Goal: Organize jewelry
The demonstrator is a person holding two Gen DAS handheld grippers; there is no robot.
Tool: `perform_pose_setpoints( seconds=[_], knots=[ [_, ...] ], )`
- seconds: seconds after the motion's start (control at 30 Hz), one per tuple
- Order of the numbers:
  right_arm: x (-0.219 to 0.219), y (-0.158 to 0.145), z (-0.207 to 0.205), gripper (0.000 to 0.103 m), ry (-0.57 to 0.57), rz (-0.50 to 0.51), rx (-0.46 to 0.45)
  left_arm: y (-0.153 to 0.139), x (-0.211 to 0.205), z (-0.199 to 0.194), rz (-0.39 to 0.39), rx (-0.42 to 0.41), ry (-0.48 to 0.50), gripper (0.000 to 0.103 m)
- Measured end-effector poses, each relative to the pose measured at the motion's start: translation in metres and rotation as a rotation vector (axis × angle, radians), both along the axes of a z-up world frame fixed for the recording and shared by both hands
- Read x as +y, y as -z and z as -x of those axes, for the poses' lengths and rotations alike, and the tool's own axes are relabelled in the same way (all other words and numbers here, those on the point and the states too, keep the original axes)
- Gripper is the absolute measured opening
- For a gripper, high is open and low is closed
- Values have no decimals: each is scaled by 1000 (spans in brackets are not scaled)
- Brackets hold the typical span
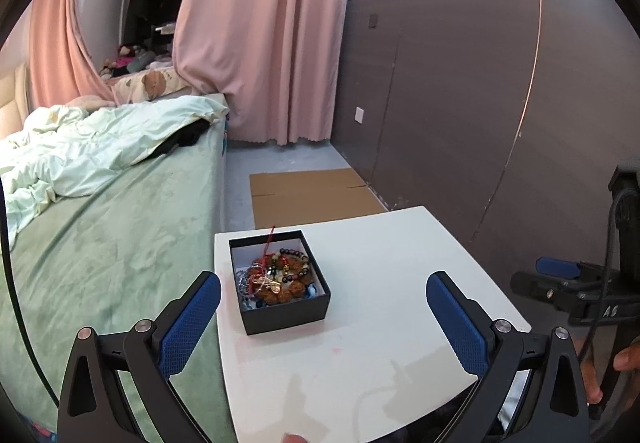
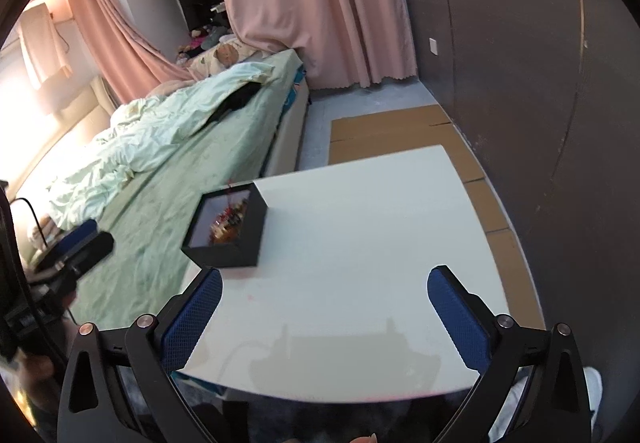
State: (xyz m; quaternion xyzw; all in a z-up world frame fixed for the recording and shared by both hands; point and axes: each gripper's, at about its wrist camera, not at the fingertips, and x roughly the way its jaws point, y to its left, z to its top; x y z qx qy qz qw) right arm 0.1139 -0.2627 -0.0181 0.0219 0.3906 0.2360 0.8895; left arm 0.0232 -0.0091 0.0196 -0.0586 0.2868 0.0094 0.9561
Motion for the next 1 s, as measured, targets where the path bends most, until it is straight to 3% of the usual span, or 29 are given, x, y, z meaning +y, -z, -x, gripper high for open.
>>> perform_pose_setpoints(
  seconds=[0.27,1.0],
  knots=[
    [-24,-14,6,103,52,-36,-58,0,-3,3,15,4,12,103],
    [-7,-16,11,103,4,-40,-80,3,6,3,76,-1,-3,103]
  ],
)
